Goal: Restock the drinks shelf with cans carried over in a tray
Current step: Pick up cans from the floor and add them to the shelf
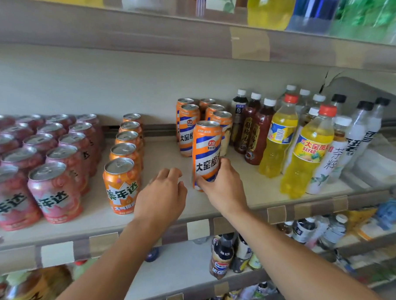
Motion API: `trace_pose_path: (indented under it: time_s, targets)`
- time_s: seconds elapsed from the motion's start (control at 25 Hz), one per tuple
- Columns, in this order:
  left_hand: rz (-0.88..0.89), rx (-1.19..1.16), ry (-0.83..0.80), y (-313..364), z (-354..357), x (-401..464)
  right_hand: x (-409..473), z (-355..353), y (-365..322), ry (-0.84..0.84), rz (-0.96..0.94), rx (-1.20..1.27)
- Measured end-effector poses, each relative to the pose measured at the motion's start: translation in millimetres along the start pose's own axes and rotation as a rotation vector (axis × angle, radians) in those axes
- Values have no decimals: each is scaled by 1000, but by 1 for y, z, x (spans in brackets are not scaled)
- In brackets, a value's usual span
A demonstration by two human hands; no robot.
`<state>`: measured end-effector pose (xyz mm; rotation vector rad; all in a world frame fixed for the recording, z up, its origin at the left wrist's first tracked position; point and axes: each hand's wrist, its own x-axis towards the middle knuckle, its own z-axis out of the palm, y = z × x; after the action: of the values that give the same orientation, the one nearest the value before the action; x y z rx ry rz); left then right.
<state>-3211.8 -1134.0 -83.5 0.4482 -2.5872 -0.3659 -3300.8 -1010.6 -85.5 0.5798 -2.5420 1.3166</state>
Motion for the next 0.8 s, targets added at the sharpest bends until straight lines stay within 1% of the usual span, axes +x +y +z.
trace_pose_path:
  time_s: [0.2,0.36,0.64,0.8]
  targets:
    - [-80,14,-2,-9,10,10,24,30,8,-25,-77,-35]
    - [-82,-3,14,-4,15,21,44,46,13,4,-132,-34]
    - [-88,-49,4,-6,23,35,52,57,19,9,-112,3]
    - [-90,-73,0,-5,28,38,49,59,21,-34,-74,-105]
